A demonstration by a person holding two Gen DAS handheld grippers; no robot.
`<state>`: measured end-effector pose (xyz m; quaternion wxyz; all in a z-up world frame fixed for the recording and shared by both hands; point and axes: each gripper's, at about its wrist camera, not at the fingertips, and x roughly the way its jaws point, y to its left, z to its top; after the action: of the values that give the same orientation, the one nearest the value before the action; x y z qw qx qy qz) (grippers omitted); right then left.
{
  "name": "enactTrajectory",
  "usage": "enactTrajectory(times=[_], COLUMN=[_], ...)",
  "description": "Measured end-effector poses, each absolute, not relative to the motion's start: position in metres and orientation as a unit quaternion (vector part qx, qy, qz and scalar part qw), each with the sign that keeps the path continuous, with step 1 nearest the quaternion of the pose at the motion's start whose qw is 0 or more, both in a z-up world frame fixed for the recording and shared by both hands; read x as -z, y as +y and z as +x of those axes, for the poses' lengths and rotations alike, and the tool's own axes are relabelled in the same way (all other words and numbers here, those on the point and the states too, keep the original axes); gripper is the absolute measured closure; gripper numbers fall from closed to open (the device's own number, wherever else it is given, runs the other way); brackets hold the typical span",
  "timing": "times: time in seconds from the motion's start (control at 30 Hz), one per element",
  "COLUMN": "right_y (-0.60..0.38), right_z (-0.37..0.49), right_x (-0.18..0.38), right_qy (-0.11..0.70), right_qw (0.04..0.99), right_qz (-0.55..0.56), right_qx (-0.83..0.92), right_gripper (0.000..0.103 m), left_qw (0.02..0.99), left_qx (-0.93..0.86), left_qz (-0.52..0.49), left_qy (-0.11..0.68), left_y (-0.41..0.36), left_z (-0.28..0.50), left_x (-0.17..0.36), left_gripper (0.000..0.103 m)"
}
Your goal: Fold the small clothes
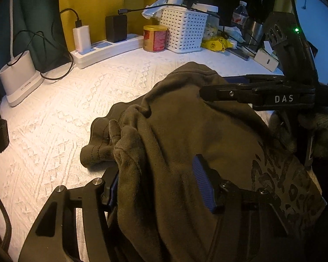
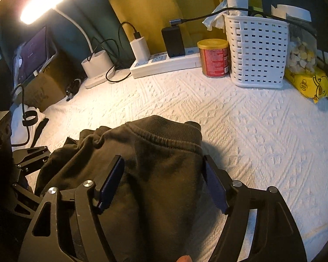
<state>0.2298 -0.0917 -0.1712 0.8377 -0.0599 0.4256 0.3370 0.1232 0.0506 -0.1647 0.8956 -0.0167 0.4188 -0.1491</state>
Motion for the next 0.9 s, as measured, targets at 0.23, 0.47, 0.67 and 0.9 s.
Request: enactTrajectory(times=[0.23, 0.47, 0.67, 0.9], right_y=[-0.064, -0.063, -0.056, -0.063], right_z=[0.222, 0.219, 0.209, 0.198], right_x=[0.180, 0.178, 0.176, 0.172], right_qy=[0.431, 0.425, 0.421, 0.422], right_qw=[0.833, 0.830, 0.813, 0.814], right_qz=[-0.147, -0.157, -0.152, -0.144], right_qx=[-0.315, -0.326, -0.372, -0.372], right_gripper=[0.013, 0.030, 0.070, 0.077], left_qw=[0.896, 0.899, 0.900, 0.902], left_qx=[0.146, 0.138, 0.133, 0.133], left_qz=[-0.021, -0.021, -0.017, -0.010], left_qy=[0.418, 0.416, 0.414, 0.410], left_y=[0.048, 0.048, 0.042, 0.033], left_z=[0.126, 0.124, 0.122, 0.111], left_x=[0.166, 0.165, 0.164, 0.160], left_gripper=[0.046, 0.070, 0.077, 0.078])
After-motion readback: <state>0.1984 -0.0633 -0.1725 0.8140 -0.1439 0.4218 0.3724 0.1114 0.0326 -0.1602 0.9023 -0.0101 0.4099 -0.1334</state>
